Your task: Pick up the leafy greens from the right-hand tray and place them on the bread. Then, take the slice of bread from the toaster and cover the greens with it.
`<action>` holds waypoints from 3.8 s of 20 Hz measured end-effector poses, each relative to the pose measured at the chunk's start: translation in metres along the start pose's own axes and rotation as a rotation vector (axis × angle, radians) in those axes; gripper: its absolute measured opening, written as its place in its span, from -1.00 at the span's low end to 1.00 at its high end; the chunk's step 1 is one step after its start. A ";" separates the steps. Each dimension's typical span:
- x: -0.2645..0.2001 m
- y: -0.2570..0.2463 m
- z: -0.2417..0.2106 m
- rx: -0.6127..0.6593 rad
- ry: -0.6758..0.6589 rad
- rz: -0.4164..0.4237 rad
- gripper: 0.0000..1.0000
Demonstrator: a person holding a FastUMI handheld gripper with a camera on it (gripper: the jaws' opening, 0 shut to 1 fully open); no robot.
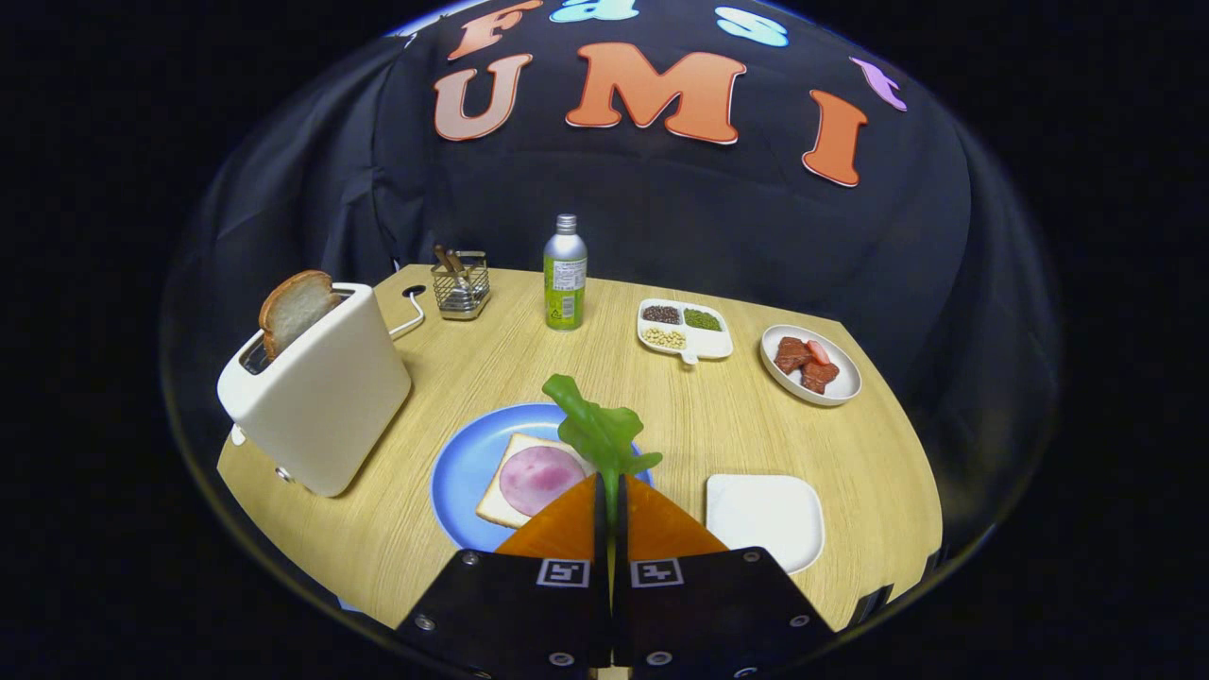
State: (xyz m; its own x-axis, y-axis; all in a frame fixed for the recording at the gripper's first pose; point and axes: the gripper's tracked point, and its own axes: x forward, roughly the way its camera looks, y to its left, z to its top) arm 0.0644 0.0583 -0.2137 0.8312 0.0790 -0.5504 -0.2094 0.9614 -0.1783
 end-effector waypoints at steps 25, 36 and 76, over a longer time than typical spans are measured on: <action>0.068 0.043 -0.035 -0.056 0.136 0.012 -0.81; 0.053 0.043 -0.024 -0.007 0.079 -0.009 0.77; -0.025 0.240 0.150 0.016 -0.193 0.117 0.99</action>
State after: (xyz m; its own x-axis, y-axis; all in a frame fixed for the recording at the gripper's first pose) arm 0.0703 0.3264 -0.1203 0.8852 0.2377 -0.3998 -0.3032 0.9467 -0.1087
